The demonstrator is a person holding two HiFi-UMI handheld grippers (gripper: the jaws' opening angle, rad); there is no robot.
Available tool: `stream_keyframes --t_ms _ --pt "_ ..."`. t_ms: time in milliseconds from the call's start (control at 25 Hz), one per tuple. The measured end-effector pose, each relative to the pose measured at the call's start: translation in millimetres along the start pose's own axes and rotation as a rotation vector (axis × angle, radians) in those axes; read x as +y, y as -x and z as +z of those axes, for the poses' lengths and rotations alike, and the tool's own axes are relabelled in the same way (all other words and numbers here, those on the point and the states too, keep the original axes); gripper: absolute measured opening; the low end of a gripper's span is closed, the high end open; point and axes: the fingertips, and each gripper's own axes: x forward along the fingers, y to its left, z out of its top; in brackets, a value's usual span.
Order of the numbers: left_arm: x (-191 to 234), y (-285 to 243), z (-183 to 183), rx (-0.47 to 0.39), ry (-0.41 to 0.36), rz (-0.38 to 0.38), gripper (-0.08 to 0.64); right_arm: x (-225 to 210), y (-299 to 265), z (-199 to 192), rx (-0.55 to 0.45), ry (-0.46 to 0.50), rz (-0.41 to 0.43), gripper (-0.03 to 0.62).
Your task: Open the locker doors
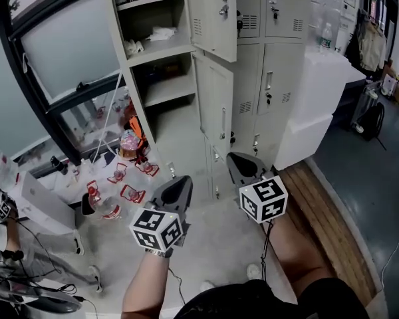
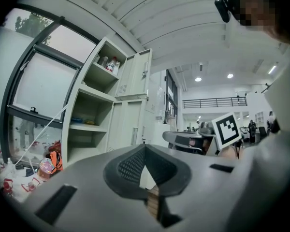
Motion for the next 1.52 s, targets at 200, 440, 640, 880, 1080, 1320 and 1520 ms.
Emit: stream_keyframes --t_ms 200,440,640,880,1080,1320,1520 --pt "-17 -18 3 -0.012 0.003 0.059 -0.002 -18 4 3 -0.006 0.004 0.066 0.0" --pt "-46 -48 5 -0.042 0.01 0.131 -0.003 -45 13 -1 0.003 0.015 0.162 0.0" --pt "-66 -67 -4 -0.047 0.016 0.2 -0.003 -66 19 -9 0.002 0.016 0.238 0.0" --pt "-91 -76 -8 -0.049 0.009 0.254 -0.002 -81 31 -11 -0.01 0.008 0.297 0.0" --pt "-102 -78 -4 -0.045 -0.008 0.274 -0.003 -83 39 -7 -0.025 0.0 0.325 0.0" --pt "-107 -77 -2 -0.053 -0.013 0.278 -0.002 -81 43 -8 -0.033 -0.007 0.336 0.0" --pt "-106 -77 -1 -0.054 -0.018 0.275 -0.002 -80 41 -7 -0.038 -0.015 0.333 0.0"
